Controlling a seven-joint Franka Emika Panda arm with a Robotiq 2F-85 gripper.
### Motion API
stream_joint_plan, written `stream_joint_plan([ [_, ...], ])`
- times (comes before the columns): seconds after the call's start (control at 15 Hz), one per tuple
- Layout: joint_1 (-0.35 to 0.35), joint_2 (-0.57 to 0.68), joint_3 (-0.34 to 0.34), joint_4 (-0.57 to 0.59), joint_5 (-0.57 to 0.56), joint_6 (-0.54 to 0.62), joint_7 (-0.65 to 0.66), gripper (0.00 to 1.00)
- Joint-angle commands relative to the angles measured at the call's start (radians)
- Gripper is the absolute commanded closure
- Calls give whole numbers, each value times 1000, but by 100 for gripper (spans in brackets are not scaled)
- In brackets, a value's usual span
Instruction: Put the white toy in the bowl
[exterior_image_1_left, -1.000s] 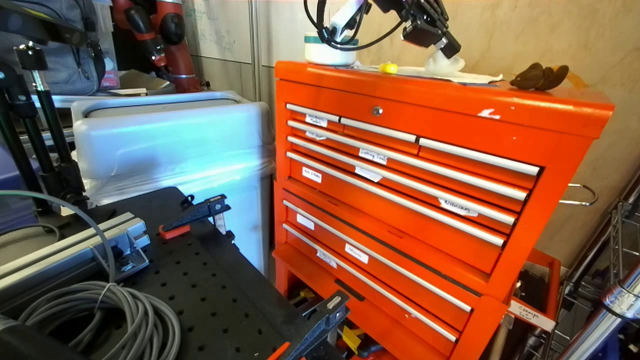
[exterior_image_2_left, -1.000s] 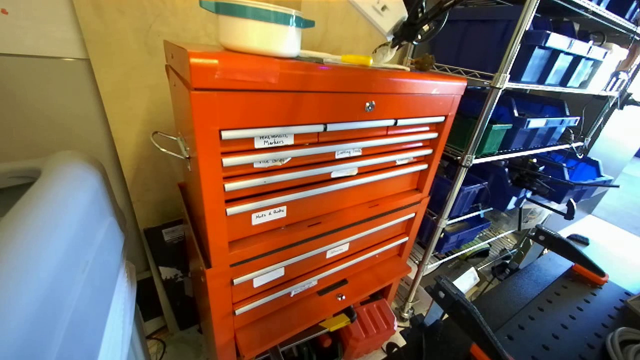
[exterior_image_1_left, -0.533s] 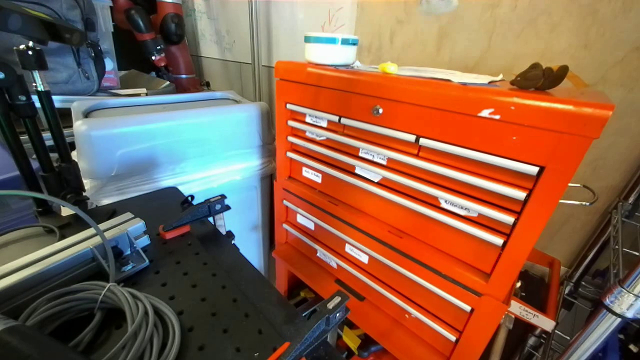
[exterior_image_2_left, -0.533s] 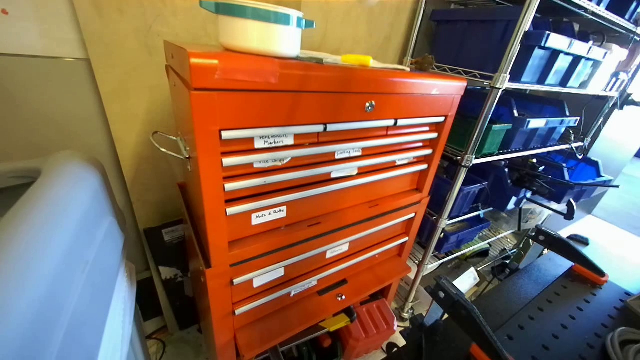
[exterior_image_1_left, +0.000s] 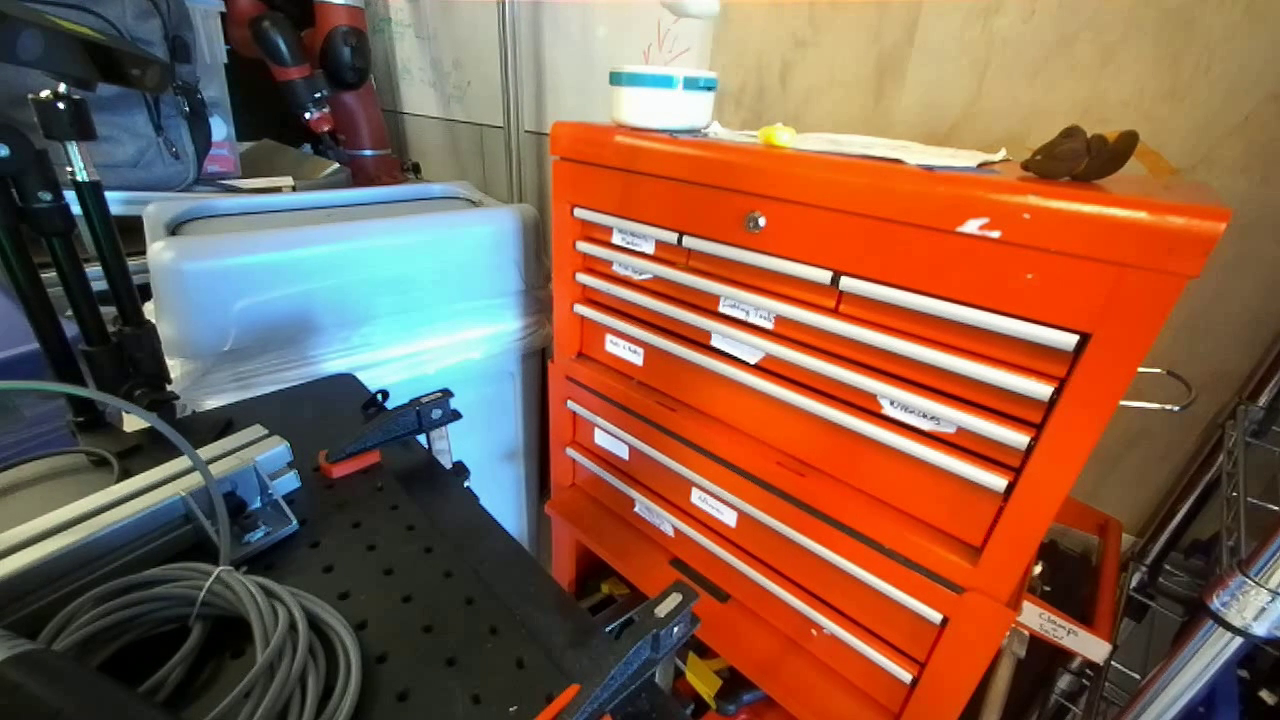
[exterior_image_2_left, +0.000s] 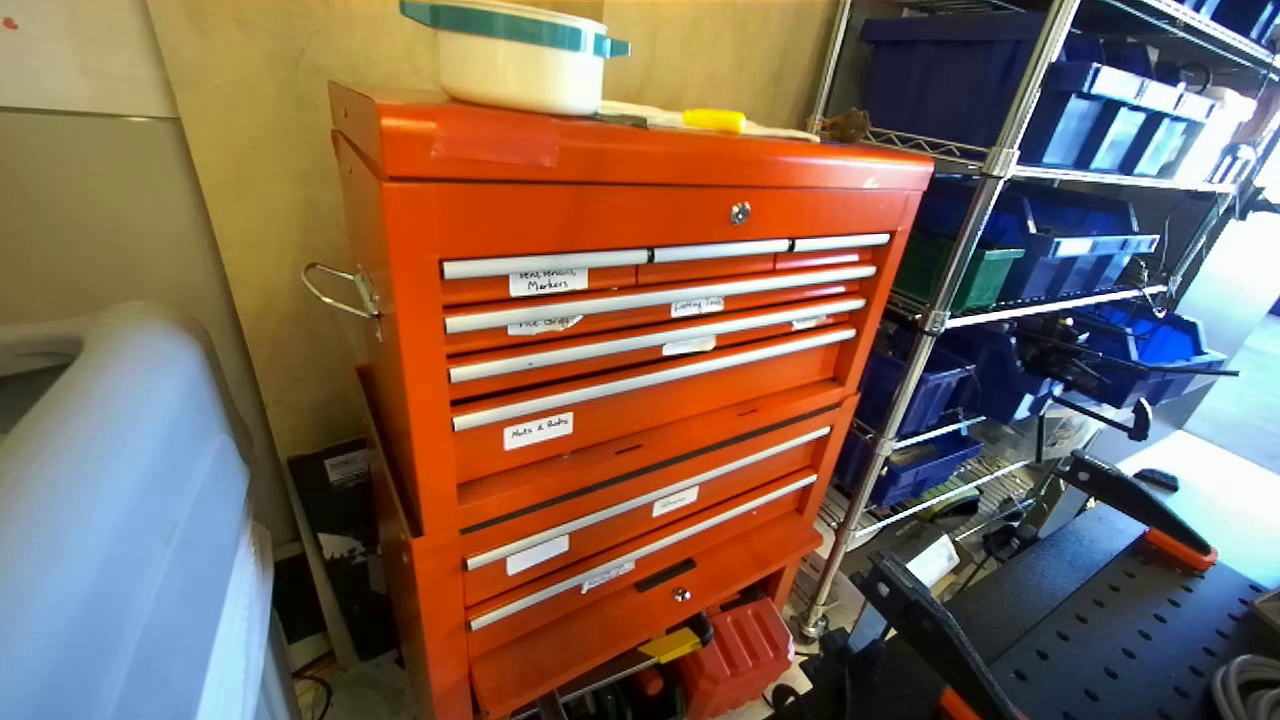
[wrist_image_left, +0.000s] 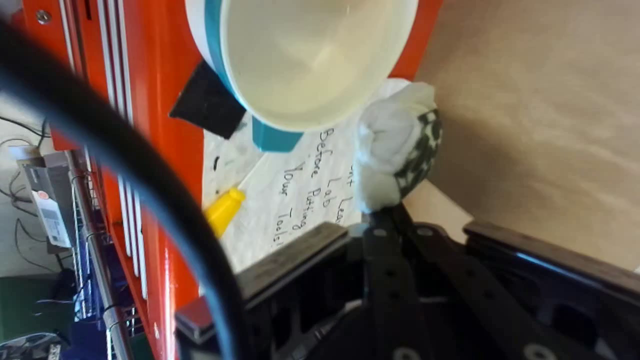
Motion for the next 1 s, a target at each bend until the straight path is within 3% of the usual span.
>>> stream_joint_plan([
  [0.0,46,36,9,36,17,-43,-26,99],
  [0.6,100,100,-9,62,-62,-97,18,99],
  [0.73,98,101,-12,63,-86,-91,17,72],
  [0.93,90,95,-12,62,-95,-90,6,52],
])
